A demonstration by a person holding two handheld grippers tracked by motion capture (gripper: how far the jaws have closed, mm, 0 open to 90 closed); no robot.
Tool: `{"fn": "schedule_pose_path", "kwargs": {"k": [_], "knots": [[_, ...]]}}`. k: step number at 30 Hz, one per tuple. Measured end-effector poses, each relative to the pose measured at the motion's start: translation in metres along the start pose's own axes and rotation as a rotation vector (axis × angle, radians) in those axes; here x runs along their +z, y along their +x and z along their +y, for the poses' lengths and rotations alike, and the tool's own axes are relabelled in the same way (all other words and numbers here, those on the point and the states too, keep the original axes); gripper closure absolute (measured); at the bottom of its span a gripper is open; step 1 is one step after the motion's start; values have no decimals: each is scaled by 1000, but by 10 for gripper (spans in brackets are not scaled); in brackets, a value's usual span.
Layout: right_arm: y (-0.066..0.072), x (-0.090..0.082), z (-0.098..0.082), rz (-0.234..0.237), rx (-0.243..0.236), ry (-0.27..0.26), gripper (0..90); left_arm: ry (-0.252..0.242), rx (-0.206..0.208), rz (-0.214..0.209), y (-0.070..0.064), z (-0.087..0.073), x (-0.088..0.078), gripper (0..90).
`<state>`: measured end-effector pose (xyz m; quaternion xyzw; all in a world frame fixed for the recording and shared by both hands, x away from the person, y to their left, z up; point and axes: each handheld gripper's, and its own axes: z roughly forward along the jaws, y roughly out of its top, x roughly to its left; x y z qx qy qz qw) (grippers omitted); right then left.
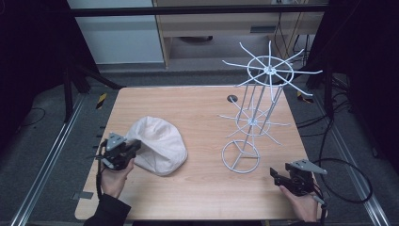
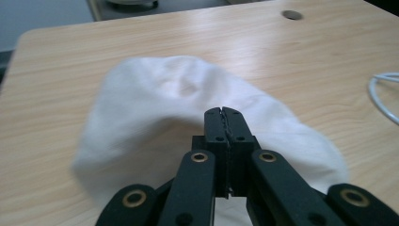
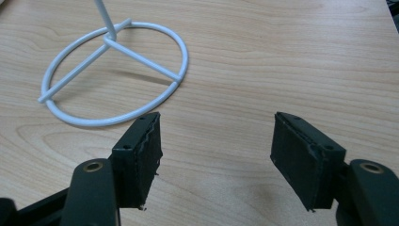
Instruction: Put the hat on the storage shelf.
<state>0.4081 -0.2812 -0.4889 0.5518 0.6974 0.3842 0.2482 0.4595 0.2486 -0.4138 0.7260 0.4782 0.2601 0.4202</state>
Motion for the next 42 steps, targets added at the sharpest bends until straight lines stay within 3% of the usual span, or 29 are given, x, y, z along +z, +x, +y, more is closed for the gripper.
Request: {"fn": "schedule_pose_path", "kwargs": {"k": [4, 5, 6, 7, 8, 9, 11, 15, 17, 19, 21, 26, 34, 42], "knots": [[-1, 1, -1, -6, 6, 5, 343, 6, 61, -52, -32, 13, 18, 900], [-1, 1, -1, -6, 6, 5, 343, 6, 61, -52, -32, 13, 18, 900], [-1, 1, -1, -9, 1, 4, 350, 23, 71, -58, -43, 17, 33, 900], [-1, 1, -1, -9, 1, 4, 350, 23, 71, -58, -43, 17, 33, 900], [0, 0, 0, -6, 4, 0, 356, 57, 75, -55, -50, 20, 48, 900], [0, 0, 0, -6, 4, 0, 356, 57, 75, -55, -50, 20, 48, 900], [0, 0, 0, -4, 2, -1, 358, 90, 78, -51, -55, 21, 64, 900], [0, 0, 0, -1, 2, -1, 358, 184, 60, -12, -57, 15, 94, 900], [-1, 0, 0, -2, -1, -2, 358, 196, 54, -15, -56, 12, 97, 900], [-1, 0, 0, -2, -4, -4, 358, 194, 56, -22, -57, 9, 96, 900], [-1, 0, 0, -1, -2, 0, 358, 204, 91, -31, -59, 2, 90, 900], [0, 0, 0, -1, -7, 2, 357, 215, 125, -57, -62, -8, 78, 900], [-1, -1, -1, -7, -10, -1, 357, 224, 131, -85, -63, -14, 70, 900], [-2, -1, -1, -9, -11, 1, 356, 252, 162, -131, -58, -29, 40, 900]]}}
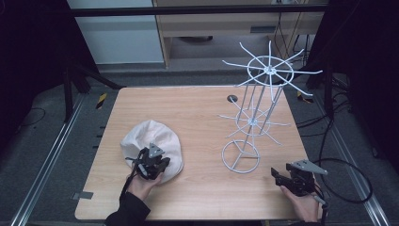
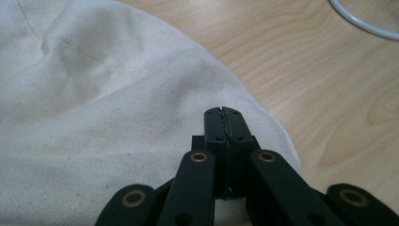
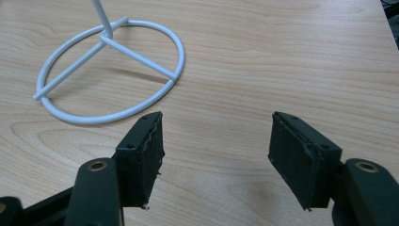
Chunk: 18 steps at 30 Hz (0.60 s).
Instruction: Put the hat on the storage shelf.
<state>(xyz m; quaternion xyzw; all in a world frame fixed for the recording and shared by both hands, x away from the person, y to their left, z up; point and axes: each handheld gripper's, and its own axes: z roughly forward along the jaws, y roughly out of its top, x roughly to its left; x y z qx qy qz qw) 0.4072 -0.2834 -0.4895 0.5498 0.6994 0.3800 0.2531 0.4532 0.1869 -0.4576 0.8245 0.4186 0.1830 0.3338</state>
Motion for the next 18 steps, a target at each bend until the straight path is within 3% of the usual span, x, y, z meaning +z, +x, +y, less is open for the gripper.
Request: {"fn": "schedule_pose_path", "kwargs": {"k": [8, 18], "knots": [[0, -1, 0, 0, 6, -3, 355, 14, 22, -6, 2, -27, -30, 900], [1, -2, -1, -3, 10, -2, 355, 8, -26, 22, 20, -55, -61, 900]]}}
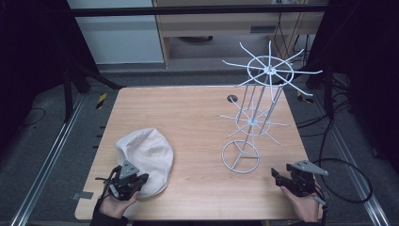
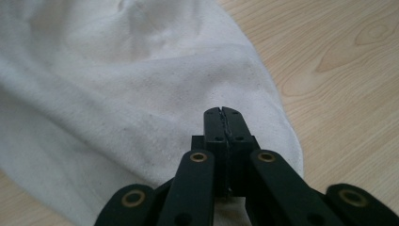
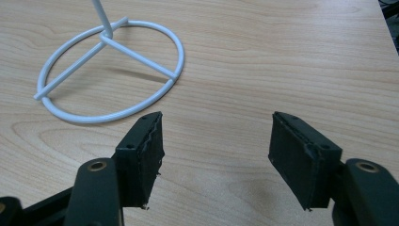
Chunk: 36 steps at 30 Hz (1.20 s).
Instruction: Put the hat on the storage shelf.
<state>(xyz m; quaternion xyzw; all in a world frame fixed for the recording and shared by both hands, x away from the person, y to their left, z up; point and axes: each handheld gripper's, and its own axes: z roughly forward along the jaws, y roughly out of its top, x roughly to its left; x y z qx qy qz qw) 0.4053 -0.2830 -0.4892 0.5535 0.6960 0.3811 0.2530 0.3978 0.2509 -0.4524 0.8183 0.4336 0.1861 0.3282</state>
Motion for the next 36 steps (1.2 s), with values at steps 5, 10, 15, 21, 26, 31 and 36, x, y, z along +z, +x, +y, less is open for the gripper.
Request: {"fn": "schedule_pose_path", "kwargs": {"k": [5, 10, 15, 21, 26, 31, 36], "knots": [[0, 0, 0, -2, -5, 0, 354, -14, -44, 5, 10, -8, -9, 900], [0, 0, 0, -1, -2, -4, 354, -89, -64, 14, 9, -1, -25, 856], [-1, -1, 0, 3, 7, 0, 352, -178, -108, 102, 17, 10, -44, 678], [0, 1, 0, 1, 1, 4, 348, -166, -180, 176, 39, 10, -44, 523], [0, 1, 0, 4, 8, 8, 345, -142, -231, 194, 51, 9, -34, 468], [-1, 2, 0, 5, 3, 7, 343, -119, -239, 201, 55, 15, -21, 438], [-1, 2, 0, 5, 4, 8, 342, -86, -276, 193, 64, 15, -6, 478]]}}
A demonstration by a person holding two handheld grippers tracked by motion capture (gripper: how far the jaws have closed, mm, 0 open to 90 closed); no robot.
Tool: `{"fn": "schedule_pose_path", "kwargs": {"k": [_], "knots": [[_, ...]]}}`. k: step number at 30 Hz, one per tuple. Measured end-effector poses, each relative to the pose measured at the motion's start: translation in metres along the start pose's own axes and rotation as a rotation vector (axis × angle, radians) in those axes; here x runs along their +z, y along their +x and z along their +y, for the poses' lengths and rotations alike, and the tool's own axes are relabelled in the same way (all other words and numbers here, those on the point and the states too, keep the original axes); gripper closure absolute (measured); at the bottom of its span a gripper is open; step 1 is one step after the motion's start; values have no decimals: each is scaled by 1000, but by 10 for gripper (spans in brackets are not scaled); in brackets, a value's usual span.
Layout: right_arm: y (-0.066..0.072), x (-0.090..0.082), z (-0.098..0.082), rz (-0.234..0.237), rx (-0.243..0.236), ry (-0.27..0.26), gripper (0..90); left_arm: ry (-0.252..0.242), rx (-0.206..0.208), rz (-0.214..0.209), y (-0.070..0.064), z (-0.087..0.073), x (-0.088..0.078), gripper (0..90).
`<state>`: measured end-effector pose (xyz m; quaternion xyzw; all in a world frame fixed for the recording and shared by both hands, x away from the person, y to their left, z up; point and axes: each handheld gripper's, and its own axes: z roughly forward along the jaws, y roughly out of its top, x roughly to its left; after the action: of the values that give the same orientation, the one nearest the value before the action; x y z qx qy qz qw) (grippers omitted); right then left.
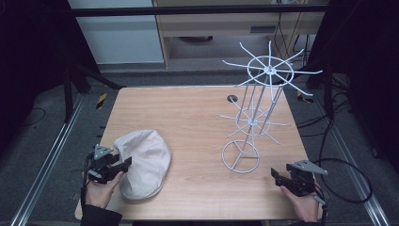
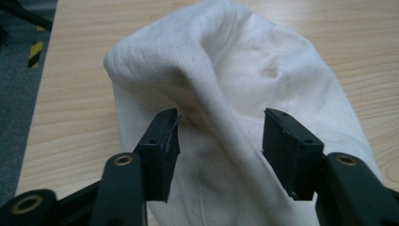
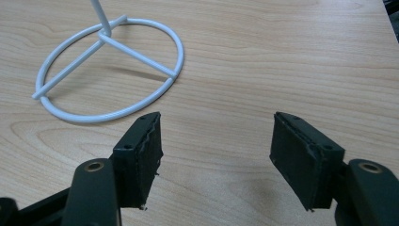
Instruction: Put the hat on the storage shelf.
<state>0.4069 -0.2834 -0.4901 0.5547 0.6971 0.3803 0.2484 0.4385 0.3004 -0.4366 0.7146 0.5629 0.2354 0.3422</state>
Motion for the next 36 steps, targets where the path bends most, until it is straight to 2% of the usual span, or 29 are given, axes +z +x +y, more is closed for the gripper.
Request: {"fn": "schedule_pose_path", "kwargs": {"k": [5, 12, 16, 20, 22, 23, 25, 29, 36], "knots": [[0, 1, 0, 1, -5, 0, 342, 24, -9, -12, 3, 0, 9, 564], [0, 1, 0, 1, -5, 1, 342, 44, -18, -33, 2, 4, 19, 849], [0, 0, 0, 3, 2, 2, 342, 8, -12, -50, 4, 5, 12, 880], [-1, 0, 1, 2, -4, -1, 341, -57, -15, -74, 6, 7, -1, 885], [-1, 0, 1, 2, -4, -1, 340, -121, -15, -97, 6, 10, -13, 887], [-1, 0, 1, 2, -4, -1, 340, -121, -15, -97, 6, 10, -13, 887], [-1, -1, 1, 5, -5, -3, 339, -160, -5, -113, 5, 12, -21, 887], [0, -1, 1, 2, -5, -5, 339, -228, 8, -135, 1, 16, -34, 887], [0, 0, 1, 3, -13, -7, 339, -308, 35, -195, -11, 27, -51, 888]]}}
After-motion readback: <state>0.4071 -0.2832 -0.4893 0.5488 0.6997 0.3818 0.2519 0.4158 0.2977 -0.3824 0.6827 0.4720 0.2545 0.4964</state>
